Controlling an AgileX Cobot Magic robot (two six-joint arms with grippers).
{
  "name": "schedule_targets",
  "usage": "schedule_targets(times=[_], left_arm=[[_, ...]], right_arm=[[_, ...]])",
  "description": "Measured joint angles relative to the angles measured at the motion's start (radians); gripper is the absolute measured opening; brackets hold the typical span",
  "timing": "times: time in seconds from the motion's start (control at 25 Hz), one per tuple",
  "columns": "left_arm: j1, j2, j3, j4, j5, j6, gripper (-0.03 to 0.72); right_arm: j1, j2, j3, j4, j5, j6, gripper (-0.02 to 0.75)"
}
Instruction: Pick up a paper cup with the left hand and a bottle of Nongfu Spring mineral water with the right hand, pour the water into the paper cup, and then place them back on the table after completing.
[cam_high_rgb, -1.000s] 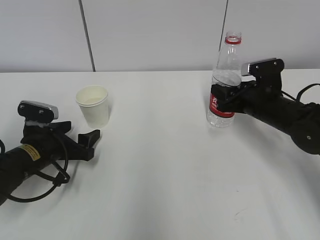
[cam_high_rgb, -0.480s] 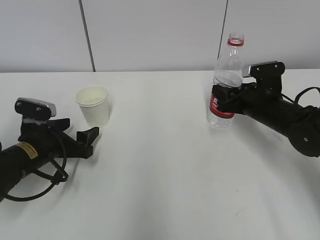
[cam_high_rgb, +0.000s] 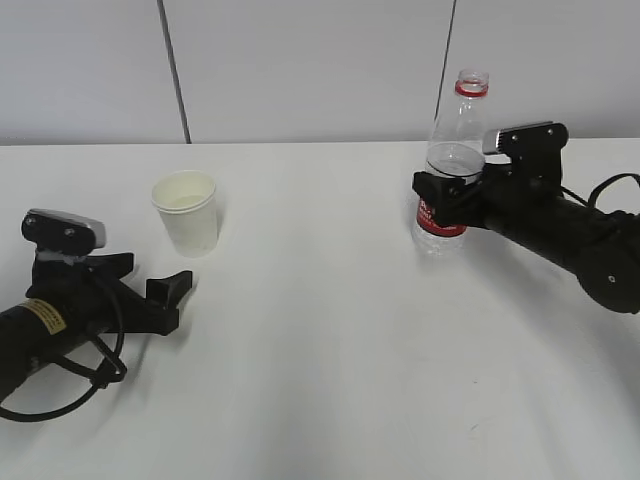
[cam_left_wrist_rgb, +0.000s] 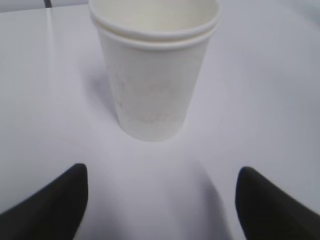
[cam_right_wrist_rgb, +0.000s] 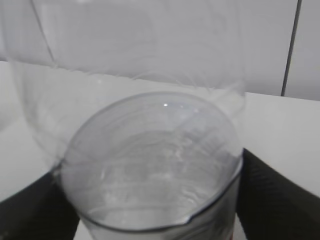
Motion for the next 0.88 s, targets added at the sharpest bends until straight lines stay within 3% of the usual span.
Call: schedule_targets(times=[0.28, 0.88], left_arm=[[0.000, -0.048, 0.015, 0.000, -0.002, 0.000, 0.552], [0.000, -0.067, 0.018, 0.035, -0.002, 0.000, 0.552]], right_arm=[[0.000, -0.002, 0.004, -0.013, 0.016, 0.037, 0.652], [0.000, -0.112, 0.189, -0.018, 0.021, 0.046, 0.645]])
